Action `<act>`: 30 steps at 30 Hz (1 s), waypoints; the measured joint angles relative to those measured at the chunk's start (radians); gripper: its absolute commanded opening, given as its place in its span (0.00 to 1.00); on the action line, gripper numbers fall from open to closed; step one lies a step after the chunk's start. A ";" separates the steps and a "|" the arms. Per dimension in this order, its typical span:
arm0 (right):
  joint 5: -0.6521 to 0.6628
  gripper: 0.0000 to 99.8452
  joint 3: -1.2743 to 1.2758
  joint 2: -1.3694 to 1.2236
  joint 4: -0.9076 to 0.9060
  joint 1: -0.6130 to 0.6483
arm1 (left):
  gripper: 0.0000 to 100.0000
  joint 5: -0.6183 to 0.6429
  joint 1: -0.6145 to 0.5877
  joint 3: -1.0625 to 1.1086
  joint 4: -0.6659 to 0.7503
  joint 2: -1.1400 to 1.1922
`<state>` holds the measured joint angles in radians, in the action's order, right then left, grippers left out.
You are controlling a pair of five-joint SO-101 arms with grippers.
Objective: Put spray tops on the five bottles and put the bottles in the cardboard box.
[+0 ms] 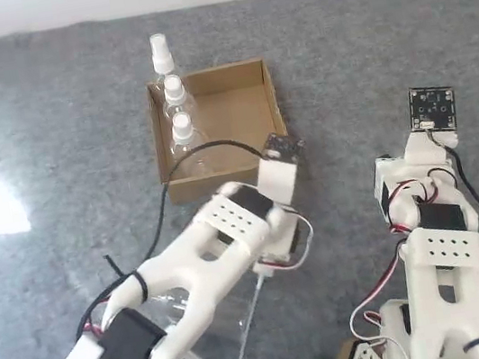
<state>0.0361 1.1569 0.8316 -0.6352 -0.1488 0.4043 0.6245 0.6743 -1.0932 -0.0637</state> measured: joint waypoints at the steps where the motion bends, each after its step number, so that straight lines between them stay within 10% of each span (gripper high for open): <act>1: 0.000 0.17 0.000 0.000 0.000 0.000 | 0.05 -0.015 -0.012 0.000 0.000 0.000; 11: 0.000 0.17 0.000 0.000 0.000 0.000 | 0.20 -0.061 -0.069 0.000 0.000 0.011; 30: 0.000 0.17 0.000 0.000 0.000 0.000 | 0.21 -0.064 -0.094 0.000 -0.071 0.011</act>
<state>0.0361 1.1569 0.8316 -0.6352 -0.1488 0.3399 0.5309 0.6743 -1.1638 -0.0529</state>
